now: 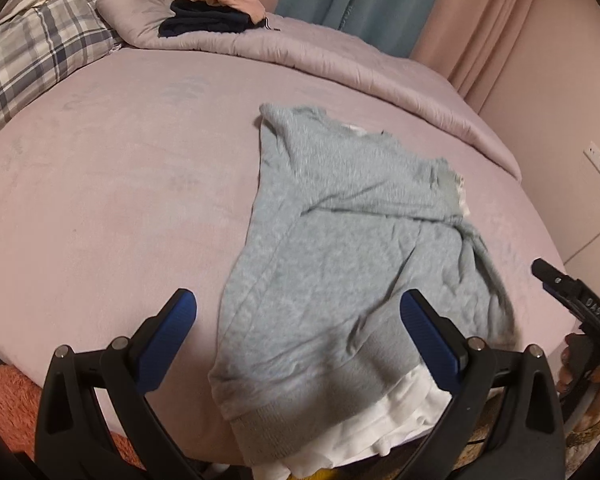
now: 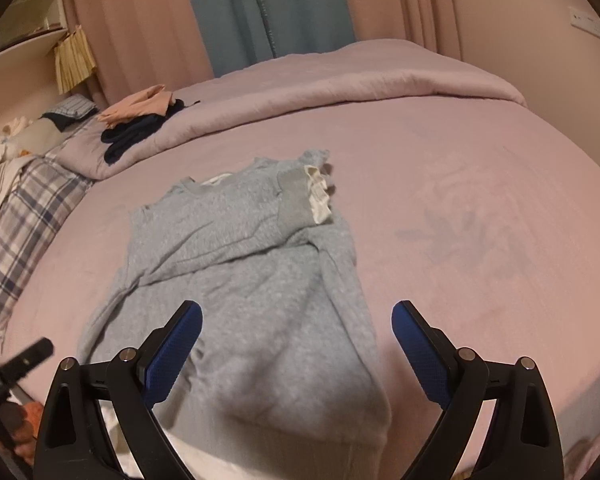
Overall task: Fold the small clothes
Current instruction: 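Move both open grippers to the ribbed hem of the sweatshirt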
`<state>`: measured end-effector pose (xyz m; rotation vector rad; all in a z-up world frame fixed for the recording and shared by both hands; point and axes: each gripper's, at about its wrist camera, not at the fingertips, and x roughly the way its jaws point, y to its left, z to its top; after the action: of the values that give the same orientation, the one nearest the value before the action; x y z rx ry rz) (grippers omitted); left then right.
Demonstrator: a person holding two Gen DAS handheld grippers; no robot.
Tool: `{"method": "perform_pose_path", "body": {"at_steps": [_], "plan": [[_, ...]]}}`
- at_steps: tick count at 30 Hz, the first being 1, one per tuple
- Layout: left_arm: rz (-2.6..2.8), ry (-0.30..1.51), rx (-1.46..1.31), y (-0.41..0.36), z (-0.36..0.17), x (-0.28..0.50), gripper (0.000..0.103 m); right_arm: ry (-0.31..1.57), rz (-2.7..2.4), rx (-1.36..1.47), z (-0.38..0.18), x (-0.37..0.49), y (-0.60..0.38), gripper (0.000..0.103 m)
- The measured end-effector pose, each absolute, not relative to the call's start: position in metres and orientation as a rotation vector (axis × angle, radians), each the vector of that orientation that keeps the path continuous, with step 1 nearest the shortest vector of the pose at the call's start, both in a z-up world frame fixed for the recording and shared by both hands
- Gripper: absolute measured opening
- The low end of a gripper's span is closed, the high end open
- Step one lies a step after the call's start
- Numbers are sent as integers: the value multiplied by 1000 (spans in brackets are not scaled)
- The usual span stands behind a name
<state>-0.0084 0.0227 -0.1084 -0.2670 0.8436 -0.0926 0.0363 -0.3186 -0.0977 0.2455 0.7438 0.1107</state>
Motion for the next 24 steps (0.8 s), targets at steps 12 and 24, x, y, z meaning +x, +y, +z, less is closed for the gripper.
{"method": "perform_pose_path", "body": {"at_steps": [12, 24], "plan": [[-85, 931, -293, 32, -132, -16, 102, 815, 56, 287, -121, 2, -335, 95], [-74, 1038, -372, 49, -159, -26, 101, 896, 38, 348, -145, -15, -346, 95]]}}
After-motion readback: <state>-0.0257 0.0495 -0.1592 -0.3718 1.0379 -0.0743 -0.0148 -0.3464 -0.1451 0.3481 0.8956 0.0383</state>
